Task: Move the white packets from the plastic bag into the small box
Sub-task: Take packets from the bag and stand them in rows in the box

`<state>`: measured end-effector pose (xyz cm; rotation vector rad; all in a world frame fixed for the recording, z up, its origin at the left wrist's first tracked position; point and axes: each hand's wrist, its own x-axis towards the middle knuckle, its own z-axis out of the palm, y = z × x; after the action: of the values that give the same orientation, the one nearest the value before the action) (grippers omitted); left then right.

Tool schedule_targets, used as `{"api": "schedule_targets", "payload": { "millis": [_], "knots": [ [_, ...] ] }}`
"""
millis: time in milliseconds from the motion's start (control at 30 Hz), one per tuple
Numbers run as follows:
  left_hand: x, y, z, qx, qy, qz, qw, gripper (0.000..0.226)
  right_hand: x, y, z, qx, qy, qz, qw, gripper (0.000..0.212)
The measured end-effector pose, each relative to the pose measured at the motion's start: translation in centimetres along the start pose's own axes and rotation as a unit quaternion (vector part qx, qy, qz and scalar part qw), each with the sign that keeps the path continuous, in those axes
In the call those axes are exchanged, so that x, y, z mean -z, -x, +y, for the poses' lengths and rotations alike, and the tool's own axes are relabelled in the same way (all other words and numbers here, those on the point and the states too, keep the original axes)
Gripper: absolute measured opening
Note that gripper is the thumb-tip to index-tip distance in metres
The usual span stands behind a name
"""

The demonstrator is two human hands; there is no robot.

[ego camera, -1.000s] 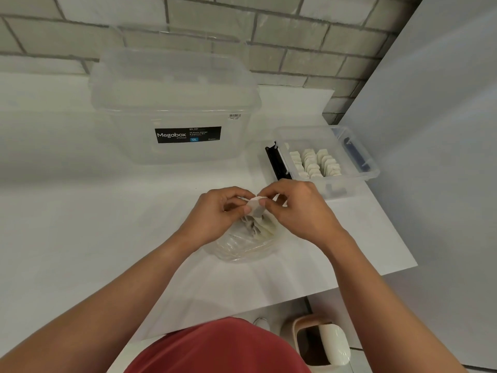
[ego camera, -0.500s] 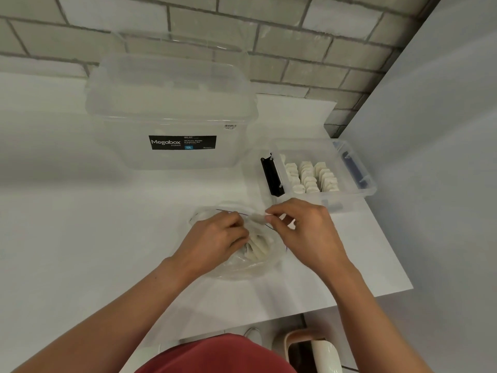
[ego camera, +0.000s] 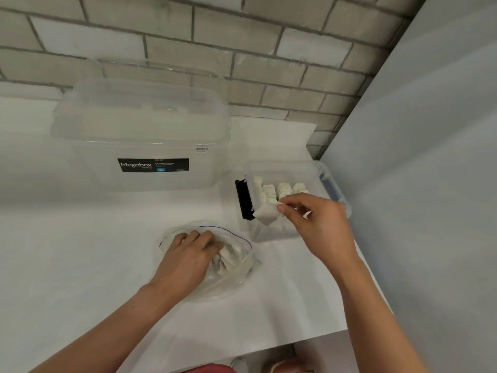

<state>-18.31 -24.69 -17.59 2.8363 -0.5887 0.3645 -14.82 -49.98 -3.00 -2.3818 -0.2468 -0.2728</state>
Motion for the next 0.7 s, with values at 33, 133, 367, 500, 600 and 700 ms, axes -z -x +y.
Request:
{"api": "schedule_targets", "payload": {
  "millis": [33, 133, 367, 500, 600, 700],
  "knots": [
    [0.0, -0.2, 0.1, 0.006, -0.002, 0.001, 1.000, 0.053, 0.3, -1.1, 0.7, 0.006, 0.011, 0.002, 1.000, 0.005],
    [-0.2, -0.8, 0.3, 0.019, -0.008, -0.001, 1.000, 0.043, 0.3, -4.6, 2.9, 0.015, 0.060, -0.004, 0.998, 0.005],
    [-0.8, -1.5, 0.3, 0.048, 0.006, -0.018, 0.999, 0.052, -2.3, -12.4, 7.9, -0.011, 0.135, -0.091, 0.987, 0.008],
    [-0.9, -1.7, 0.4, 0.054, 0.010, -0.028, 0.998, 0.050, -4.0, -14.4, 8.7, -0.038, 0.160, -0.168, 0.972, 0.009],
    [-0.8, -1.8, 0.4, 0.051, 0.004, -0.028, 0.998, 0.041, -4.9, -14.8, 8.8, -0.043, 0.206, -0.184, 0.960, 0.011],
    [-0.6, -1.7, 0.4, 0.051, 0.004, -0.027, 0.998, 0.039, -5.6, -15.0, 8.7, -0.029, 0.295, -0.167, 0.940, 0.017]
  ]
}}
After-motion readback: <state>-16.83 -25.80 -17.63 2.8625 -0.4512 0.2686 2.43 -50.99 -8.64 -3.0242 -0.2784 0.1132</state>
